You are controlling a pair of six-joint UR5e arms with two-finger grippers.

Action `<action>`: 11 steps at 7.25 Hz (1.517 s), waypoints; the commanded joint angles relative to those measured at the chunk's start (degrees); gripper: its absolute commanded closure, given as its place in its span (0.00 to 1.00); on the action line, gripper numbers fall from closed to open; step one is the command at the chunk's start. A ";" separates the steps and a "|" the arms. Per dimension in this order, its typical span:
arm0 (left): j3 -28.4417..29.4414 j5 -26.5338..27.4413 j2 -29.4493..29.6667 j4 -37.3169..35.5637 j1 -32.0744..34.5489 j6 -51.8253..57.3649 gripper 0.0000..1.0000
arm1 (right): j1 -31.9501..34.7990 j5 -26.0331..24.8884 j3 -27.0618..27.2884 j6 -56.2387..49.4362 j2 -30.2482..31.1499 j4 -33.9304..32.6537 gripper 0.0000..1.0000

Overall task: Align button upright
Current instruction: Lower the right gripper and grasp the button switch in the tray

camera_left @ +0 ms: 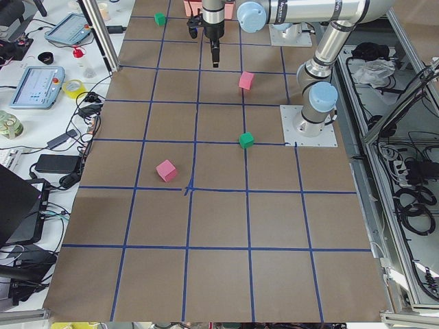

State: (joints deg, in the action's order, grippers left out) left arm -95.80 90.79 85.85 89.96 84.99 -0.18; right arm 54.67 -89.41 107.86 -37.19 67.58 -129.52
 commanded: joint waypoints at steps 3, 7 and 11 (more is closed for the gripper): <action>-0.09 0.09 -0.07 0.13 -0.09 0.00 0.00 | 0.00 -0.15 0.51 -0.69 -0.35 0.14 0.01; -0.44 0.09 -0.07 0.13 -0.09 0.00 0.00 | 0.00 -0.33 0.59 -2.62 -0.44 0.49 0.37; -0.79 0.09 -0.07 0.13 -0.09 0.00 0.00 | 0.00 -0.33 0.60 -5.00 0.27 1.63 1.00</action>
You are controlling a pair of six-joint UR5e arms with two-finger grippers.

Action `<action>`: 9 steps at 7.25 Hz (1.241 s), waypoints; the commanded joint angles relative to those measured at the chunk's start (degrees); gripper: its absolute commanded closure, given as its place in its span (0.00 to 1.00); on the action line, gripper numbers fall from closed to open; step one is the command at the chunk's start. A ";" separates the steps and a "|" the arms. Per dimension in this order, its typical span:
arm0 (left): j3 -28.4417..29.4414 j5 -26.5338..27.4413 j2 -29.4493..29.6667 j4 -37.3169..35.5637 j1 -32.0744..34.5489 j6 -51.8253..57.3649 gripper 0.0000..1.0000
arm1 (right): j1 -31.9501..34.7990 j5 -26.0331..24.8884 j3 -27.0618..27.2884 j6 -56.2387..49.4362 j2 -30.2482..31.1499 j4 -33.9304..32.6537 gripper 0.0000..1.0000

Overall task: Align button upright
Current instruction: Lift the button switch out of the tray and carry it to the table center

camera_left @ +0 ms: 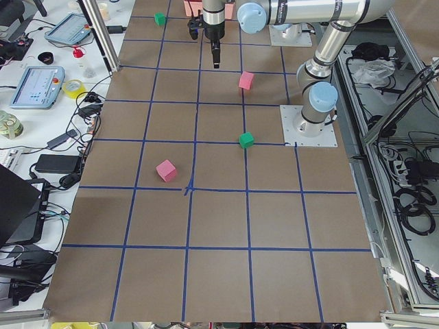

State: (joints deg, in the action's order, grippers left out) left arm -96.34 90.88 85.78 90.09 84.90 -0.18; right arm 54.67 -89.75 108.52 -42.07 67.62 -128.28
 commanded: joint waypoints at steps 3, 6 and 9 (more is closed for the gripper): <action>-0.43 0.00 0.00 0.00 0.09 0.00 0.00 | 0.26 0.11 -1.29 -0.03 2.50 0.93 1.00; -0.43 0.00 0.00 0.00 0.09 0.00 0.00 | 4.90 -0.16 -10.82 2.59 7.18 13.25 1.00; -0.43 0.00 0.00 0.00 0.00 0.00 0.00 | 14.02 -0.16 -19.49 16.00 9.36 27.03 1.00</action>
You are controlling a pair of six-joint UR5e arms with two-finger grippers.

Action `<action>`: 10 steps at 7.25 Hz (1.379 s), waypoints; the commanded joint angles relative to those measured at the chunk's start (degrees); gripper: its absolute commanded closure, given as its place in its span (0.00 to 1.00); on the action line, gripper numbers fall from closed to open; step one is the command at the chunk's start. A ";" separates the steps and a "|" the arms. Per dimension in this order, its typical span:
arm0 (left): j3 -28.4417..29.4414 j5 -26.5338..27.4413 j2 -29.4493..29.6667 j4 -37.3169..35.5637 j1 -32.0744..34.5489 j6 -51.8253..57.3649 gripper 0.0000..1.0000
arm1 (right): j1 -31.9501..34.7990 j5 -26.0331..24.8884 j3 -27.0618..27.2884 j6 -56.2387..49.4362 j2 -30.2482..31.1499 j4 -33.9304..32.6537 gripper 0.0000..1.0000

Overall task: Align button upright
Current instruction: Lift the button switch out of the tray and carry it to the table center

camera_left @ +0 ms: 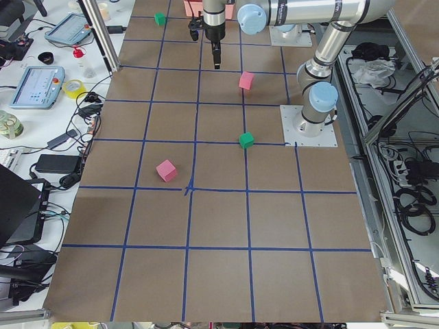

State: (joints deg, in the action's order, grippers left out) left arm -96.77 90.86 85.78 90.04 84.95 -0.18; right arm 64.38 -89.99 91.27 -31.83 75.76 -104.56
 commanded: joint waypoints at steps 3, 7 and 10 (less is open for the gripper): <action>0.00 0.02 0.00 0.04 0.04 0.00 0.00 | 23.62 0.86 -2.94 29.11 1.06 2.00 1.00; 0.00 0.02 0.00 0.04 0.04 0.00 0.00 | 39.23 7.36 -2.15 45.71 -10.61 -18.18 1.00; 0.00 0.02 0.00 0.04 0.04 0.00 0.00 | 41.60 7.64 -1.27 46.77 -15.20 -23.57 1.00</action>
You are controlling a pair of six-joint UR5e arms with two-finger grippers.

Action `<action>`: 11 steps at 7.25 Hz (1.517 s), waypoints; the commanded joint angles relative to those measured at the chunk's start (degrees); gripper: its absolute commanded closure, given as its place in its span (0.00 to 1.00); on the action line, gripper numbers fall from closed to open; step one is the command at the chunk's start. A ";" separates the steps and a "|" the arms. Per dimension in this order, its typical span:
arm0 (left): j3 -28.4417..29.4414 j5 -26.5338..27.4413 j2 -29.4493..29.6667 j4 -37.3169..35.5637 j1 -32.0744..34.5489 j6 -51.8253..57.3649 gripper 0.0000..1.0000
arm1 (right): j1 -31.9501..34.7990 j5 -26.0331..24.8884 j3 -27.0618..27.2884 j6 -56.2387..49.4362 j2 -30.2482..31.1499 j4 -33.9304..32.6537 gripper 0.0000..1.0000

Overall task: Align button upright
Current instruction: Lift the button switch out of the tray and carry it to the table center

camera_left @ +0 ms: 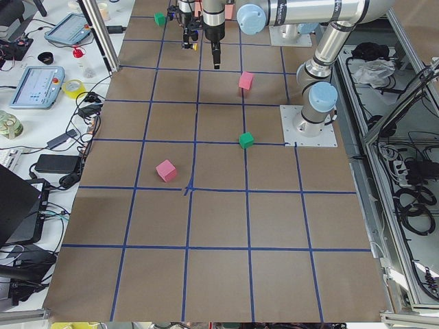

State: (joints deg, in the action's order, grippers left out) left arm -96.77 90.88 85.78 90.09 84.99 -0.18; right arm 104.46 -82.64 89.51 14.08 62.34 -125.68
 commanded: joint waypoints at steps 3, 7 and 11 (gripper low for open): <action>0.00 0.00 0.00 0.00 0.00 0.00 0.00 | 4.87 0.82 0.58 4.28 -5.11 -4.83 1.00; 0.00 0.00 0.00 0.00 -0.08 0.00 0.00 | 5.05 0.82 2.67 1.92 -6.53 -4.92 1.00; 0.00 0.00 0.00 -0.18 0.00 0.00 0.00 | 5.05 0.82 4.09 -0.45 -5.83 -5.19 0.77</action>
State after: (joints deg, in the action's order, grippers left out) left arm -96.77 90.91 85.78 90.05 84.96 -0.18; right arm 109.51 -81.83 93.50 14.48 56.40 -130.76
